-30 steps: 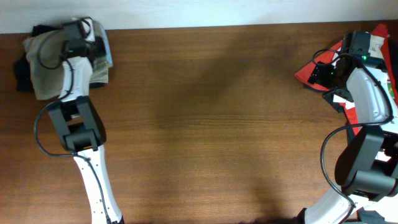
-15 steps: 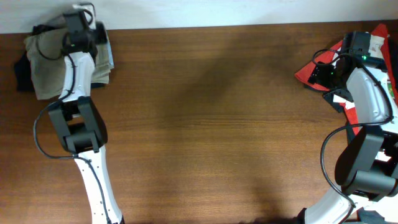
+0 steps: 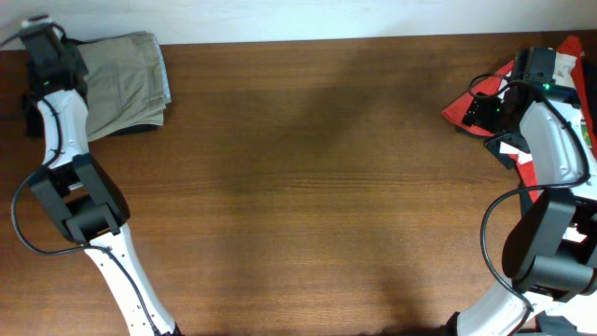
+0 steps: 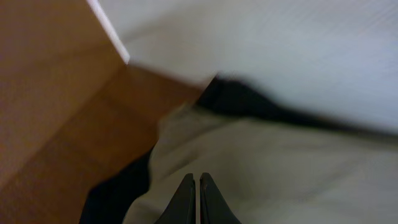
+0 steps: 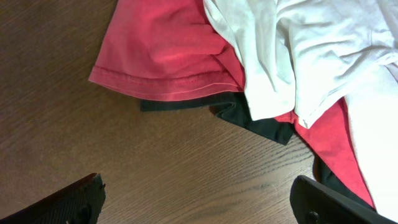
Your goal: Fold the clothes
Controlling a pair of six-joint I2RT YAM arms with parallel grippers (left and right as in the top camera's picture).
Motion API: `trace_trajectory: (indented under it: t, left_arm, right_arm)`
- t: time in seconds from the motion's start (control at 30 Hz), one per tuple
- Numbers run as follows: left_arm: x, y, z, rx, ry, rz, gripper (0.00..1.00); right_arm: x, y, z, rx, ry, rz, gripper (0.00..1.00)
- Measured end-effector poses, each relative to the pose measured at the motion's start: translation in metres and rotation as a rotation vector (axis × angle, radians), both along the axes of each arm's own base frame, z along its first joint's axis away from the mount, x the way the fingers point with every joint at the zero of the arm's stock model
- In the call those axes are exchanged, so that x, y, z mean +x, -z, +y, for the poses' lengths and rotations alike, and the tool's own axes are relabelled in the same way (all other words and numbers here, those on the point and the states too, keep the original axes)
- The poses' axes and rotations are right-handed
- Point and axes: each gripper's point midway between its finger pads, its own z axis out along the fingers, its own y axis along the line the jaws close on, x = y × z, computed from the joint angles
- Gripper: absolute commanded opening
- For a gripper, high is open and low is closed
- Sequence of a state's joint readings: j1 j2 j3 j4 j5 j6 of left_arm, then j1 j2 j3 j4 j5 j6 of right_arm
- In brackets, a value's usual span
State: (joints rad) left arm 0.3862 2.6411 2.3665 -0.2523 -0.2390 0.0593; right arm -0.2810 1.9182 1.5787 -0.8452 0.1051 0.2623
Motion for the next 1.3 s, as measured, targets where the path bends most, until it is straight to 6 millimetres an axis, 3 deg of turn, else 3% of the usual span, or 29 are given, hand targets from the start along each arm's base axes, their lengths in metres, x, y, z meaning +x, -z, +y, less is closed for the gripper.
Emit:
trace_trajectory:
  t: [0.07,0.17,0.37,0.4,0.43,0.5,0.6,0.63,0.67,0.73,0.83,1.0,1.1,1.23,1.3]
  left_arm:
    - [-0.011,0.026,0.015,-0.015,-0.032,0.048,0.06]
    - [-0.025,0.049,0.028,-0.035,-0.063,0.108,0.11]
    - [-0.041,0.064,0.041,-0.059,-0.089,0.16,0.13]
    - [-0.042,0.064,0.042,-0.059,-0.091,0.16,0.13]
    - [-0.041,0.06,0.042,-0.056,-0.093,0.156,0.26]
    - [-0.036,0.047,0.043,-0.042,-0.092,0.132,0.38]
    - [-0.019,0.004,0.038,-0.005,-0.081,0.047,0.46]
    - [-0.016,-0.006,0.035,0.003,-0.074,0.029,0.55]
    - [-0.011,-0.023,0.029,0.011,-0.062,0.0,0.65]
    - [-0.004,-0.045,0.014,0.008,-0.025,-0.029,0.72]
    - [-0.002,-0.058,-0.009,-0.018,0.026,-0.019,0.99]
    - [-0.01,-0.045,-0.044,-0.081,0.088,0.094,0.99]
    - [-0.016,-0.048,-0.07,-0.111,0.127,0.151,0.99]
    - [-0.03,-0.104,-0.128,-0.13,0.227,0.155,0.99]
    - [-0.047,-0.14,-0.169,-0.169,0.319,0.159,0.99]
  right_arm:
    - [0.0,0.0,0.0,0.0,0.0,0.0,0.99]
    - [0.0,0.0,0.0,0.0,0.0,0.0,0.99]
    - [0.0,0.0,0.0,0.0,0.0,0.0,0.99]
    - [0.0,0.0,0.0,0.0,0.0,0.0,0.99]
    - [0.0,0.0,0.0,0.0,0.0,0.0,0.99]
    - [0.0,0.0,0.0,0.0,0.0,0.0,0.99]
    - [0.0,0.0,0.0,0.0,0.0,0.0,0.99]
    - [0.0,0.0,0.0,0.0,0.0,0.0,0.99]
    - [0.0,0.0,0.0,0.0,0.0,0.0,0.98]
    - [0.0,0.0,0.0,0.0,0.0,0.0,0.99]
    - [0.0,0.0,0.0,0.0,0.0,0.0,0.99]
    - [0.0,0.0,0.0,0.0,0.0,-0.001,0.99]
    - [0.0,0.0,0.0,0.0,0.0,0.0,0.99]
    - [0.0,0.0,0.0,0.0,0.0,-0.001,0.99]
    - [0.0,0.0,0.0,0.0,0.0,0.0,0.99]
